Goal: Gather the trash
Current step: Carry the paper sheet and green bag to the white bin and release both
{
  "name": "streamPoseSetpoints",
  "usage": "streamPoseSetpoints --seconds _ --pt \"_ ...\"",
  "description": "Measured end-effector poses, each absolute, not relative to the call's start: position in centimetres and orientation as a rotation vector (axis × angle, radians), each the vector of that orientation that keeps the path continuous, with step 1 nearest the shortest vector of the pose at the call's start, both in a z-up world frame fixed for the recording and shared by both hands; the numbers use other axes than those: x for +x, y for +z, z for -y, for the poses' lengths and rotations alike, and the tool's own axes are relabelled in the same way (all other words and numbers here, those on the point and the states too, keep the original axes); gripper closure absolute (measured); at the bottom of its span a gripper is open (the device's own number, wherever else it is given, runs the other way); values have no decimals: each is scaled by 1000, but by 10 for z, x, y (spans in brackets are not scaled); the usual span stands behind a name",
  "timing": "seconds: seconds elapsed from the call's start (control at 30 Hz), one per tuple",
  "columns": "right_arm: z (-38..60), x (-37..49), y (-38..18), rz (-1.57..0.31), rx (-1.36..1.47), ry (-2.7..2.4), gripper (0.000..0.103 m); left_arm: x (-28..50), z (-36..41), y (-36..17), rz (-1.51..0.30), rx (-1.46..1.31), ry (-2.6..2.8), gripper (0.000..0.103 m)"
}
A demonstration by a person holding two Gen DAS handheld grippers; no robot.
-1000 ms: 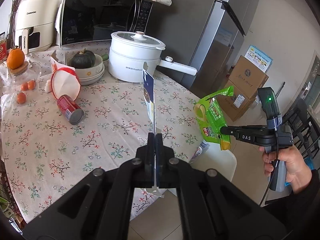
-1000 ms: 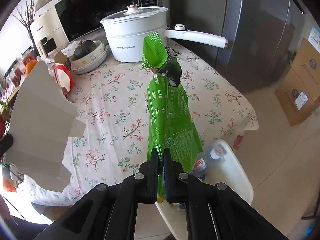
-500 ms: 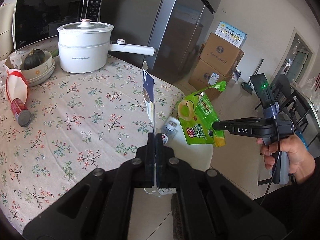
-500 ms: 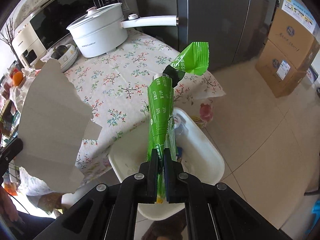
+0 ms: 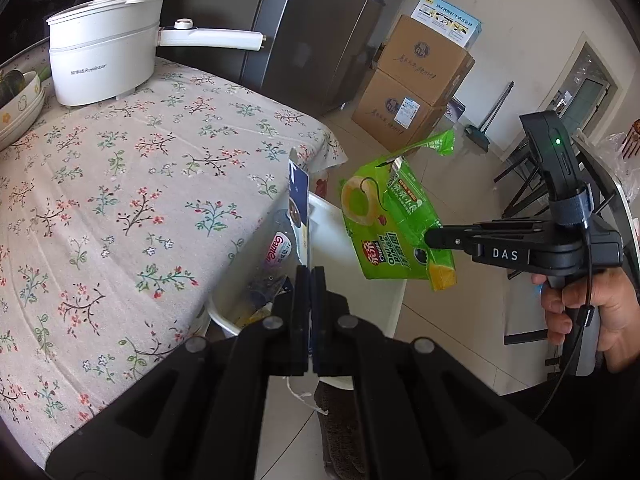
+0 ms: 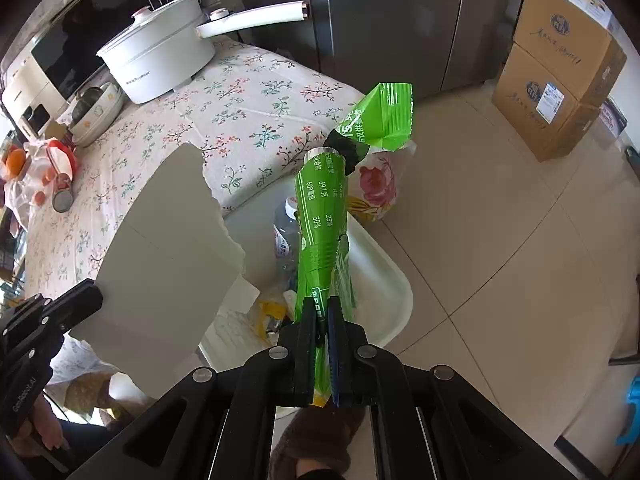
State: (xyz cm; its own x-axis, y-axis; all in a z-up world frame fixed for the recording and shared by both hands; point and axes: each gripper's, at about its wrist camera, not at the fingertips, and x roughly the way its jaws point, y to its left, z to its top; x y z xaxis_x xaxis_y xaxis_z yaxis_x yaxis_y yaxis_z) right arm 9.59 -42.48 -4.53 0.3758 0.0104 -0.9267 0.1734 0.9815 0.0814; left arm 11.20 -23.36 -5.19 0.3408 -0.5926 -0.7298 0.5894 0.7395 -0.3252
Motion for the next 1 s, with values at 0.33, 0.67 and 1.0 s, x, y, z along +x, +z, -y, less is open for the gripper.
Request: streamPoseSetpoints --seconds 0.33,0.67,1.0 --pt "432 96 -55 -1208 182 -116 97 122 246 -68 -936 25 -756 102" --pt "429 98 -59 -1221 183 -119 97 120 245 -63 -881 120 -715 58" --pt "420 101 -59 -1234 211 -87 70 122 223 -55 -865 159 -628 23"
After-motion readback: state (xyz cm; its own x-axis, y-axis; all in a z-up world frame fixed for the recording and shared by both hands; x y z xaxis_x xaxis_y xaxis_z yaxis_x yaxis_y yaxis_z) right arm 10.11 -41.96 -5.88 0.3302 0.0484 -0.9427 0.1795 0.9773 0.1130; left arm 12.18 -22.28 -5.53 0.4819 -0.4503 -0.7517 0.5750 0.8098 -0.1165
